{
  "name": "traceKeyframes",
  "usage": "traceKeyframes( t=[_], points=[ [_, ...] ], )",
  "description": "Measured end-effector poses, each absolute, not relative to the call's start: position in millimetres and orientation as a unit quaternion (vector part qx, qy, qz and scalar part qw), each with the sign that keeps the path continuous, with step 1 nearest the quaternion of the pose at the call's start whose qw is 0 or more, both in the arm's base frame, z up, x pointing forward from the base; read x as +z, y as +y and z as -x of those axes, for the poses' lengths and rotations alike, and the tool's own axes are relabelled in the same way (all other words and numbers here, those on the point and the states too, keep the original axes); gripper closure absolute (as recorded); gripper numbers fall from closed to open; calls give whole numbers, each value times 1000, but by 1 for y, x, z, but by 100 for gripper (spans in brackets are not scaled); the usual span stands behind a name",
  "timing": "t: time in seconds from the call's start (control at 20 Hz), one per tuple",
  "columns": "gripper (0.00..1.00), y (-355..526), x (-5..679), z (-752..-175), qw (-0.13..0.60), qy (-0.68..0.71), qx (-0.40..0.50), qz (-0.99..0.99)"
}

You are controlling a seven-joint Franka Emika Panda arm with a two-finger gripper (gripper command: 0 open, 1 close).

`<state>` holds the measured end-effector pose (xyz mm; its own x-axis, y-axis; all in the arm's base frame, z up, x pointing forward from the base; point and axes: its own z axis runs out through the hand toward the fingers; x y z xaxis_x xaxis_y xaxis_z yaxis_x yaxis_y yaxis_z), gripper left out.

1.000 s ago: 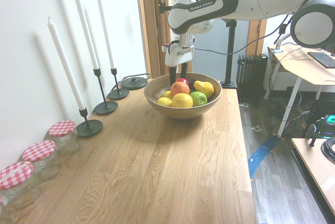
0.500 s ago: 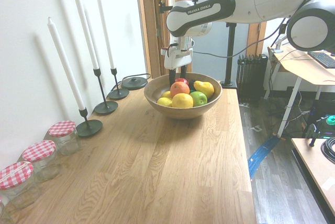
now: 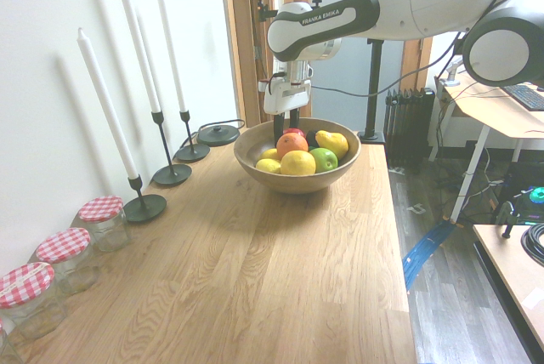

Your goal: Take red apple out of the basket

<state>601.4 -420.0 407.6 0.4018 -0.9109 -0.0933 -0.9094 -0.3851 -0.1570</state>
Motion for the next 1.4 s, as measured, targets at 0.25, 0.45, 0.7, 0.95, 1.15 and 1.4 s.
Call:
traceKeyframes(
  t=[0.25, 0.45, 0.7, 0.95, 1.15, 1.4],
  points=[
    [100, -417, 430, -607, 92, 543, -16, 834],
    [100, -402, 482, -613, 95, 532, -37, 840],
    [100, -338, 563, -625, 91, 501, -70, 858],
    [100, -241, 633, -630, 67, 449, -85, 887],
    [100, -141, 664, -636, 50, 408, -91, 907],
    [100, -28, 651, -633, 30, 371, -80, 925]
  ],
)
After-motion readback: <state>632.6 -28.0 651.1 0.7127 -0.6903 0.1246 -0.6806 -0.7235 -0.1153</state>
